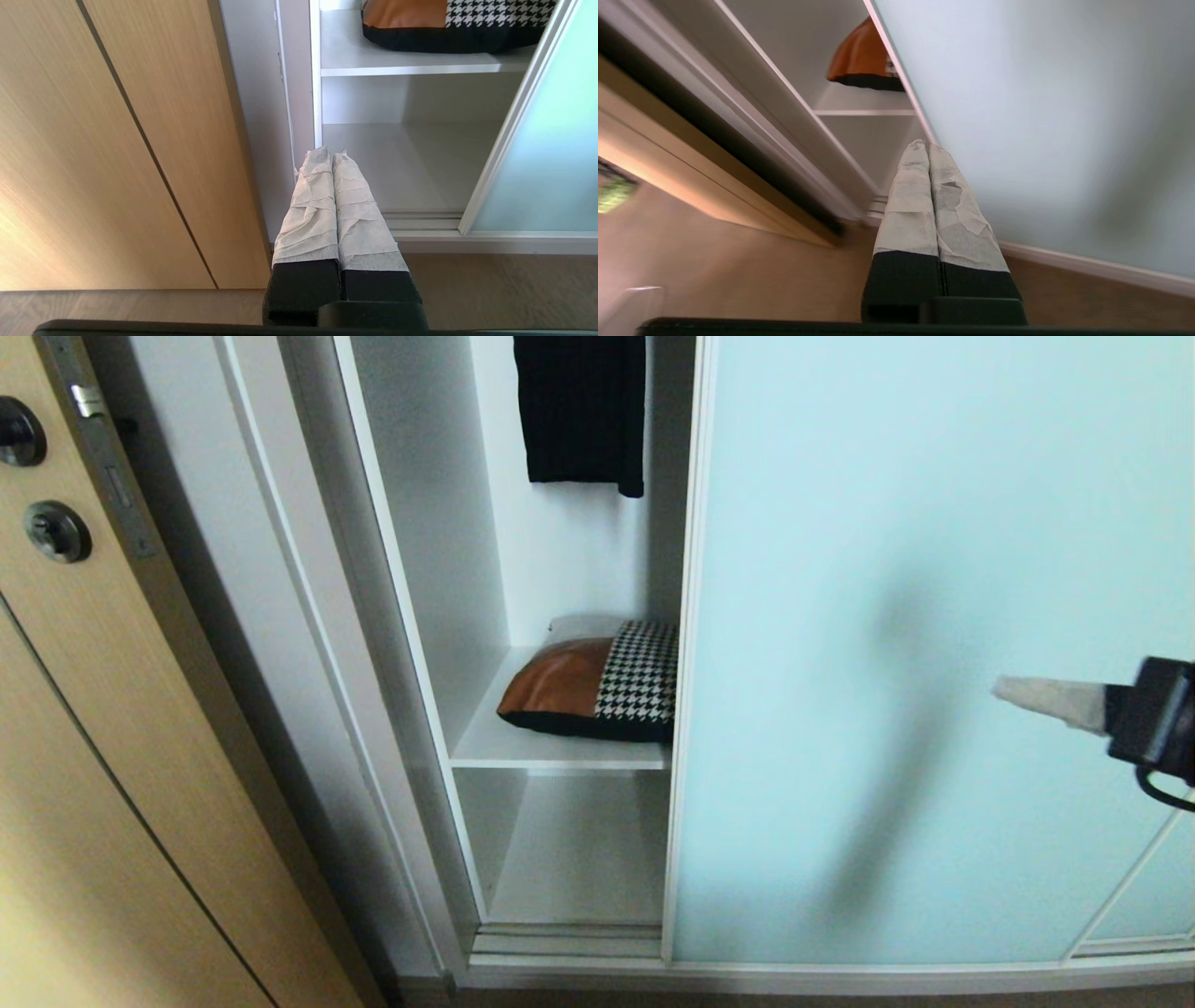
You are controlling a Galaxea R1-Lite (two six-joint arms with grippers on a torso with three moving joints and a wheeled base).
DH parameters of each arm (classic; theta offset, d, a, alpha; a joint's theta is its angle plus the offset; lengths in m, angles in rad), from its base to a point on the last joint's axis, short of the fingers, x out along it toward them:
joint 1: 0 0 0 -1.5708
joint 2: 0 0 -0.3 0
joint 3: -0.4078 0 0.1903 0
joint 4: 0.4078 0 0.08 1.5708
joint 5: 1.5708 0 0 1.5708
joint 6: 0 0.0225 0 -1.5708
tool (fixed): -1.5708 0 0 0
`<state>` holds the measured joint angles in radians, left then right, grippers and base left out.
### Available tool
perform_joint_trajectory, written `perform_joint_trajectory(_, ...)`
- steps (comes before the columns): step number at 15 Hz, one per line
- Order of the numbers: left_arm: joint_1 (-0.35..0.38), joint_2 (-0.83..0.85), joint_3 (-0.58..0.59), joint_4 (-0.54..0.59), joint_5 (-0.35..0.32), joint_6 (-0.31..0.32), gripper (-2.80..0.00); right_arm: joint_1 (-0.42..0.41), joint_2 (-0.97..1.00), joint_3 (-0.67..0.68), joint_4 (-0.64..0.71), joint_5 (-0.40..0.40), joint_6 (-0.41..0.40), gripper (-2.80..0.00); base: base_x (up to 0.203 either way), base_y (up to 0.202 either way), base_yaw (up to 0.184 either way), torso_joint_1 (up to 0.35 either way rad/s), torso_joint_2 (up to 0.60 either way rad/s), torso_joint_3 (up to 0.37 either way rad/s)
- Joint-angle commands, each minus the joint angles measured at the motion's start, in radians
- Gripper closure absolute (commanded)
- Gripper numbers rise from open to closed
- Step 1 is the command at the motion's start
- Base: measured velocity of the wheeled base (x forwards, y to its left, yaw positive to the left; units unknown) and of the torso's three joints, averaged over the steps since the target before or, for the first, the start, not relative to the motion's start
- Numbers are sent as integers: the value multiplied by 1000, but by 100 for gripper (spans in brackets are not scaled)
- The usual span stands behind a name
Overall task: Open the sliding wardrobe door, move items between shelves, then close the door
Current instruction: Close the door
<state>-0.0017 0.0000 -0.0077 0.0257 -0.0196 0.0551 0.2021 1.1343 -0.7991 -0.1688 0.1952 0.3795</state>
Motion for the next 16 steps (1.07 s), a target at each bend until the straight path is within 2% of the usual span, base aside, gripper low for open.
perform_joint_trajectory(1, 0, 2, 0, 0, 0, 0, 0, -33, -282, 140, 2, 0, -50, 0, 0, 0, 0, 0, 0, 0)
perform_joint_trajectory(3, 0, 2, 0, 0, 0, 2, 0, -88, -487, 277, 5, 0, -111, 0, 0, 0, 0, 0, 0, 0)
perform_joint_trajectory(6, 0, 2, 0, 0, 0, 0, 0, -163, -776, 445, 46, -4, -161, 0, 0, 0, 0, 0, 0, 0)
perform_joint_trajectory(10, 0, 2, 0, 0, 0, 0, 0, -196, -1098, 537, 304, -26, -205, 0, 0, 0, 0, 0, 0, 0)
perform_joint_trajectory(11, 0, 2, 0, 0, 0, 0, 0, -198, -1134, 593, 318, -56, -228, 0, 0, 0, 0, 0, 0, 0)
perform_joint_trajectory(14, 0, 2, 0, 0, 0, 0, 0, -202, -1135, 791, 124, -190, -261, 0, 0, 0, 0, 0, 0, 0)
perform_joint_trajectory(16, 0, 2, 0, 0, 0, 0, 0, -202, -1133, 800, 112, -208, -357, 0, 0, 0, 0, 0, 0, 0)
